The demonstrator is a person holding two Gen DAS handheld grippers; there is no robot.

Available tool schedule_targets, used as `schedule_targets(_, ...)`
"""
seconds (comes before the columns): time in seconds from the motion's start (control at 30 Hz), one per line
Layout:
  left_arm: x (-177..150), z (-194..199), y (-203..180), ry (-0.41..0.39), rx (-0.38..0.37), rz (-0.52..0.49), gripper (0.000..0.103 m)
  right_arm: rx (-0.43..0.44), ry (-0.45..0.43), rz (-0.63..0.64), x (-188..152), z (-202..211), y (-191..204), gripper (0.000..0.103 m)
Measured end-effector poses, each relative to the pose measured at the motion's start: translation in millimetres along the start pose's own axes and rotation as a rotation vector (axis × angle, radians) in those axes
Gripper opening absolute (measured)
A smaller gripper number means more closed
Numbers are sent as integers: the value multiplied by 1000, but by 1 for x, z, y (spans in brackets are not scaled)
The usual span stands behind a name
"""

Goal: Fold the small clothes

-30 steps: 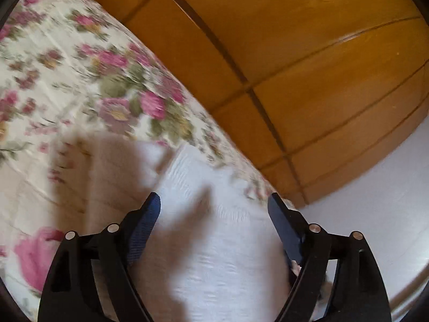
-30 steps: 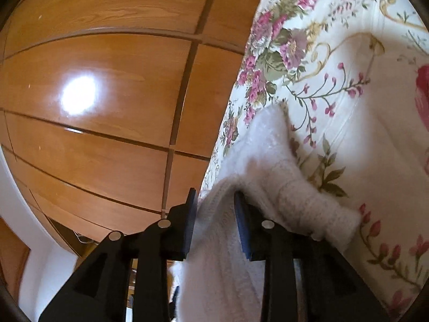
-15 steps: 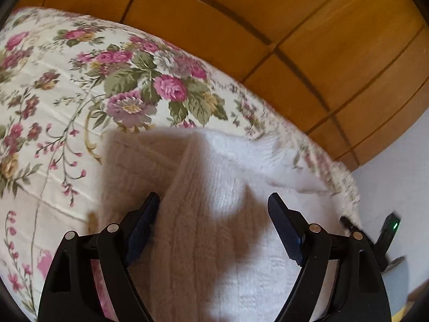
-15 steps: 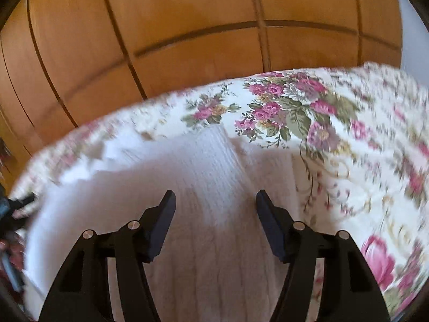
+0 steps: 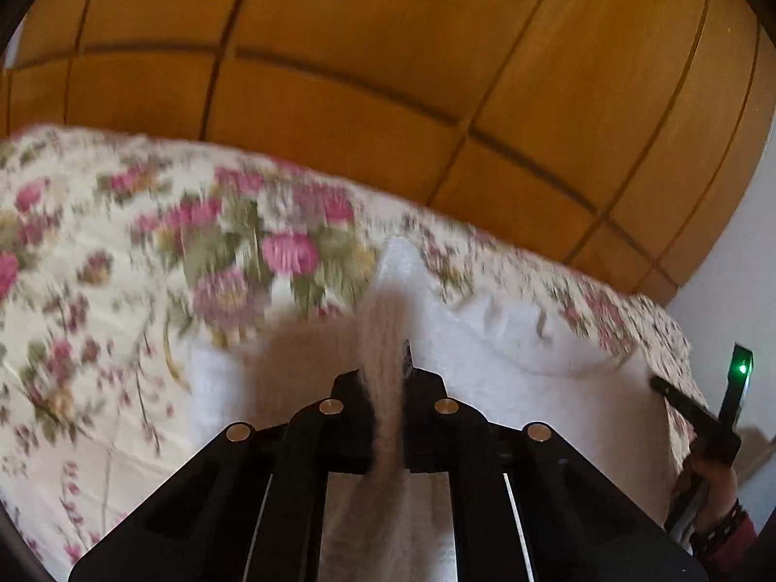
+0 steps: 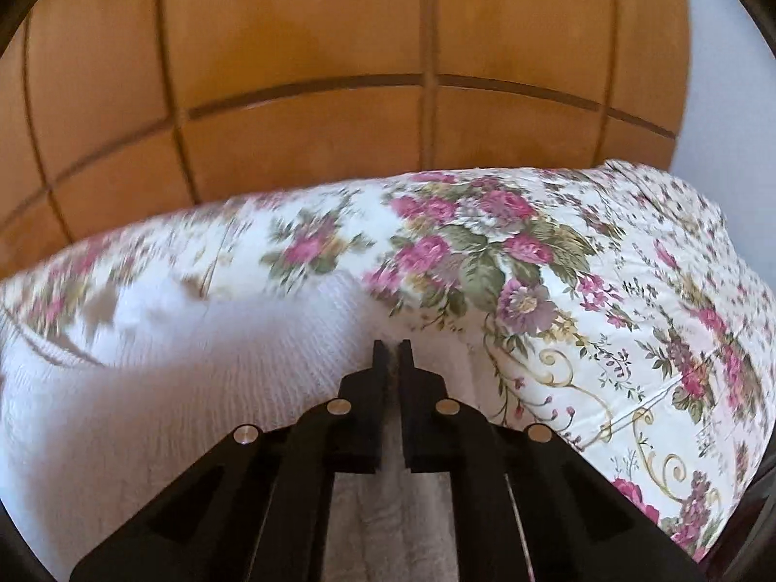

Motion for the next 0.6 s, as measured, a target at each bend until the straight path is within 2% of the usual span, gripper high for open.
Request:
schedule_targets(0.1,-5,-18,-5,26,59,-26,6,16,25,-41,-3,-14,-6,5)
schedule_targets(0.2,-30,-45,-4,87,129,-73,6,4,55,-58,-13,-28,-11,11)
schedule_targets(0.27,-35,-46,1,78,114,-58,7,10,56,-69,-16,-31,-14,19)
schedule_targets(0.37,-35,-44,2,79,111,-54,9,-14,64,-57,-17,-35,-11,25)
schedule_targets(0.47,-35,-41,4,78,102,-41,16,-66,55,-23,-19,-37,-6,31)
schedule_targets(0.5,-35,-40,5,76,101,-36,23,-78,51,-18,-20,-37,-5,32)
schedule_targets(0.6,-36,-19,1,45,76,-22,64,-111,43,-6,-21,-37,-3,37)
Point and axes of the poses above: each gripper's, at about its wrist camera, not at the fingertips, and z roughly against the way its jaws point, y to its left, x to its top, the point moved 1 cm from there along -z, roughly the way its jaws point, and after that the axes turned 14 degrees about x, right-handed, at the moved point
